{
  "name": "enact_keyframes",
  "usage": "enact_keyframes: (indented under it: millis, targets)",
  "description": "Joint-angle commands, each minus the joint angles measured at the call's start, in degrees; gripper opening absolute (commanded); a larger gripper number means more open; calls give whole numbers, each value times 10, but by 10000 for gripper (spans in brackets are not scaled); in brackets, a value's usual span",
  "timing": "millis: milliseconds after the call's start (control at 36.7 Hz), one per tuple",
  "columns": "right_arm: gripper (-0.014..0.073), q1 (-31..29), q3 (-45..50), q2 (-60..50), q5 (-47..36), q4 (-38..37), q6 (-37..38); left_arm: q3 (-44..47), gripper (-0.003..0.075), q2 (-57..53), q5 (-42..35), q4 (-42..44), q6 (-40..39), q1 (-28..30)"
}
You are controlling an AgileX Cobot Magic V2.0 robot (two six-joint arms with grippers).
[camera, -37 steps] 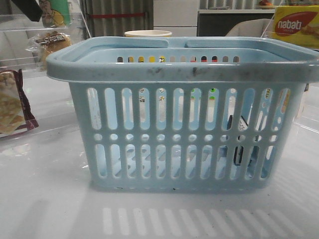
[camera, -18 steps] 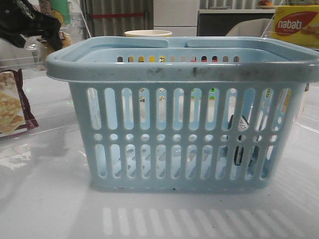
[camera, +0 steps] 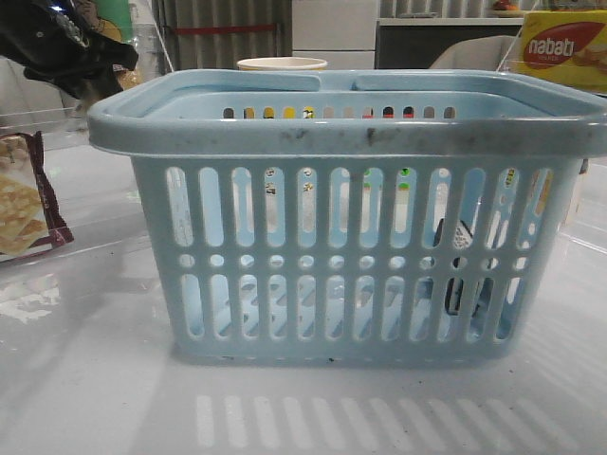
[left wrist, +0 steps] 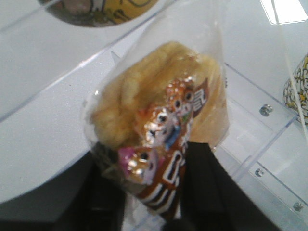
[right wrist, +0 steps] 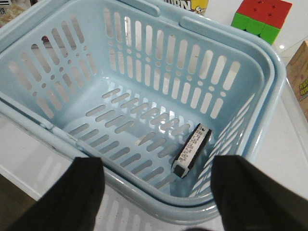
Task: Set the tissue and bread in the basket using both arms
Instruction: 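Grasp the clear-wrapped bread bag on the shelf with the left gripper, then lower the bread bag into the basket and open the left gripper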
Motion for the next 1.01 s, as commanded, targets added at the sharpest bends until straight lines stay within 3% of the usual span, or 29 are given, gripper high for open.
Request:
enact_keyframes:
  millis: [0,109,218,491,681,981]
  targets:
    - [570,-2,-16,-2,-40,-5,-6,-40,158,-35,-11,-2,-1,-3]
    - [570,-2,-16,-2,-40,-5,-6,-72,91,-43,46,-5,-1,-5]
    - [570,-2,-16,-2,-41,-5,-6,-111,92,-61,111,-5,-1,-10]
    - [570,-2,-16,-2,-41,-5,-6,-132,91,-148,164,-52,54,-50]
    - [570,-2,-16,-2,-41,-5,-6,-104,91,-198,181,-141,137,-104]
    - [570,-2,-16,-2,-41,-5,-6,-18,91,-217,192,-160,169,-206]
